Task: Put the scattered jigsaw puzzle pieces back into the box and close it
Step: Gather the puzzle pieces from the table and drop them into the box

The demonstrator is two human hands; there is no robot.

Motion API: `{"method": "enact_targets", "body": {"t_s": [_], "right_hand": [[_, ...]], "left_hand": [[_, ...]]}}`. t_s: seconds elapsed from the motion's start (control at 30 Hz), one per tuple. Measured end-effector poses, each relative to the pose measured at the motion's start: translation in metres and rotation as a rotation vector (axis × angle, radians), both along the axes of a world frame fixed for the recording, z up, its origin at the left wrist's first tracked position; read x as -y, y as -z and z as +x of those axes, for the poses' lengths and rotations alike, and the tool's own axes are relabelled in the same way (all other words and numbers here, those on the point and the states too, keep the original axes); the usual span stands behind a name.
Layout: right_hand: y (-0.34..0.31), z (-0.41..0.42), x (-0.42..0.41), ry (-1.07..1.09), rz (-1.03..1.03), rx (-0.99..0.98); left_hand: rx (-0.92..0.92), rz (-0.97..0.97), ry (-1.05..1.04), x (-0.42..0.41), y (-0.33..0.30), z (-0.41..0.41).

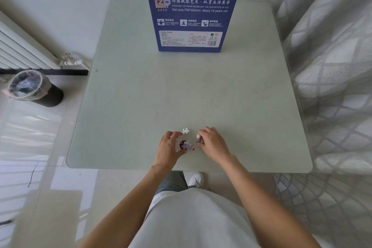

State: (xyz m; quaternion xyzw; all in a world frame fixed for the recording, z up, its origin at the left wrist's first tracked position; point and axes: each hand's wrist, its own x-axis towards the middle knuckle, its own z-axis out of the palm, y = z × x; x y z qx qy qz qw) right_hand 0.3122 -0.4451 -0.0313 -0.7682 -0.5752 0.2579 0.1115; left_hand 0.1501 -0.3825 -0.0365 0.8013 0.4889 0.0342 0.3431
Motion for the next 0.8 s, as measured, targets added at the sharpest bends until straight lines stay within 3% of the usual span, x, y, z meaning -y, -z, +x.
{"method": "enact_targets", "body": {"t_s": [0.6,0.8], "right_hand": [[0.004,-0.007,0.001,0.068,-0.065,0.071],[-0.003,0.004,0.006,0.175,-0.117,-0.215]], "left_hand": [[-0.082,-0.061,0.058,-0.008,-0.002,0.005],[-0.107,-0.103,0.053,-0.012,-0.002,0.008]]}}
